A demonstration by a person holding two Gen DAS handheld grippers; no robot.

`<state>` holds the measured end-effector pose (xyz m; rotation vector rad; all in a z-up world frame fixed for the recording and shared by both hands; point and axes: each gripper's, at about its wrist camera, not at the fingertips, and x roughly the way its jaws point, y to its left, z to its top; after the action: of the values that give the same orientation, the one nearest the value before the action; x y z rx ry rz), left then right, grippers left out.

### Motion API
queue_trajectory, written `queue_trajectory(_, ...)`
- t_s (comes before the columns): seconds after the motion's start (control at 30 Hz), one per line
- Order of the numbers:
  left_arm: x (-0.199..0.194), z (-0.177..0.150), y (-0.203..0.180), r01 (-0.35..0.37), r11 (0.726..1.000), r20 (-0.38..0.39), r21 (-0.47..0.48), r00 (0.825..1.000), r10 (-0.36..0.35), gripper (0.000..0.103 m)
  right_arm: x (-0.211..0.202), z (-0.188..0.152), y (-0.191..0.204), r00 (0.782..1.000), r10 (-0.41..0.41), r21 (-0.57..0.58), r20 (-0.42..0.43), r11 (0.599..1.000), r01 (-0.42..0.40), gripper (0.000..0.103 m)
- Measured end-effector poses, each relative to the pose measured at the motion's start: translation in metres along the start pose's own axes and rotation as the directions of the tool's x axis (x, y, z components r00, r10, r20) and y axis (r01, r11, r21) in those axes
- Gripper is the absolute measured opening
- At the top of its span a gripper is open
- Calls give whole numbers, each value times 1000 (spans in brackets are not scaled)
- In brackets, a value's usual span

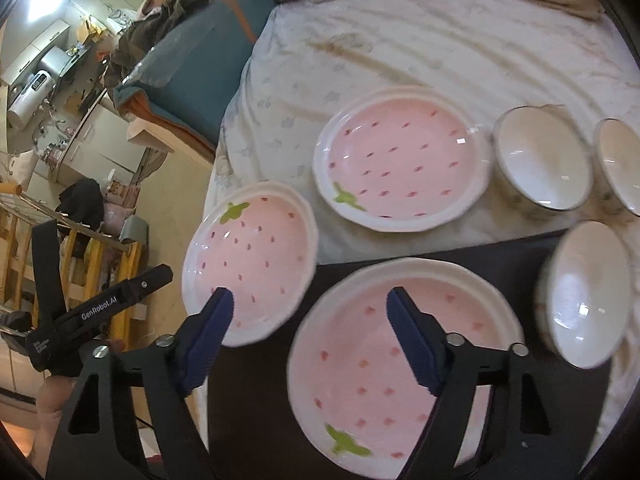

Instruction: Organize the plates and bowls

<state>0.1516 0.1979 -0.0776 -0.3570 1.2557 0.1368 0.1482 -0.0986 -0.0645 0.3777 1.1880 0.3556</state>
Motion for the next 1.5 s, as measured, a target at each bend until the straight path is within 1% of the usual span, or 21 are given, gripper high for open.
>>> queue_trajectory(0.03,4,2,4,11,1000,-19,-15,1000,-11,74,11,4,4,1000,12,5,-16,1000,-12,74)
queue_trajectory(0.07,8,5,9,20,999,-37,-33,999,-22,71,16,6,6,999,21,9,-24,1000,-20,69)
queue_trajectory(0.13,15,9,18,37,997,-60,-61,997,-41,57,36,14,12,997,41,19,-58,999,-40,63)
queue_trajectory(0.2,25,13,23,42,996,-82,-77,995,-49,49,52,20,15,995,52,30,-82,998,-50,56)
queue_trajectory(0.27,35,15,26,42,997,-103,-69,993,-49,42,67,26,17,993,37,40,-111,999,-33,47)
queue_trajectory(0.33,47,16,26,38,998,-132,-54,990,-45,33,81,29,15,990,21,51,-143,999,-14,43)
queue_trajectory(0.4,57,17,27,49,997,-161,-60,985,-58,28,91,29,14,987,3,47,-161,999,4,37)
queue_trajectory(0.43,60,17,27,60,996,-167,-63,983,-70,27,96,29,14,985,-4,45,-172,999,12,35)
queue_trajectory(0.53,64,20,25,75,996,-168,-53,982,-83,22,99,34,15,988,-24,34,-155,999,30,35)
queue_trajectory(0.77,69,24,19,76,996,-166,-48,983,-83,18,110,38,4,980,-72,42,-185,996,81,35)
queue_trajectory(0.8,69,24,18,72,996,-161,-43,984,-79,19,115,37,0,977,-69,51,-199,995,81,35)
queue_trajectory(0.9,72,24,14,63,998,-156,-10,986,-63,21,128,33,-4,974,-6,79,-226,997,24,35)
queue_trajectory(0.93,72,24,14,67,998,-157,-17,985,-69,21,133,32,-2,973,9,76,-231,997,8,32)
queue_trajectory(1.03,71,25,16,72,996,-152,-44,985,-78,20,137,31,8,976,-37,19,-213,999,42,32)
queue_trajectory(1.1,65,26,16,67,997,-119,-32,990,-70,19,135,30,6,978,-26,41,-208,999,36,29)
queue_trajectory(1.17,58,27,16,63,998,-93,-20,994,-65,18,132,29,0,977,2,80,-213,997,15,20)
queue_trajectory(1.2,54,27,17,70,997,-83,-21,994,-72,17,128,27,-2,976,26,98,-215,995,-5,20)
queue_trajectory(1.23,50,28,17,79,997,-74,-18,994,-80,17,123,25,-1,978,36,81,-206,996,-20,20)
queue_trajectory(1.3,42,29,17,93,996,-61,-15,994,-93,17,112,21,8,982,24,20,-186,1000,-21,20)
queue_trajectory(1.4,28,25,12,123,992,-56,-11,991,-124,17,96,17,10,985,56,23,-161,998,-53,20)
queue_trajectory(1.5,15,17,1,140,990,-50,16,989,-139,17,79,14,13,990,56,-5,-127,998,-57,20)
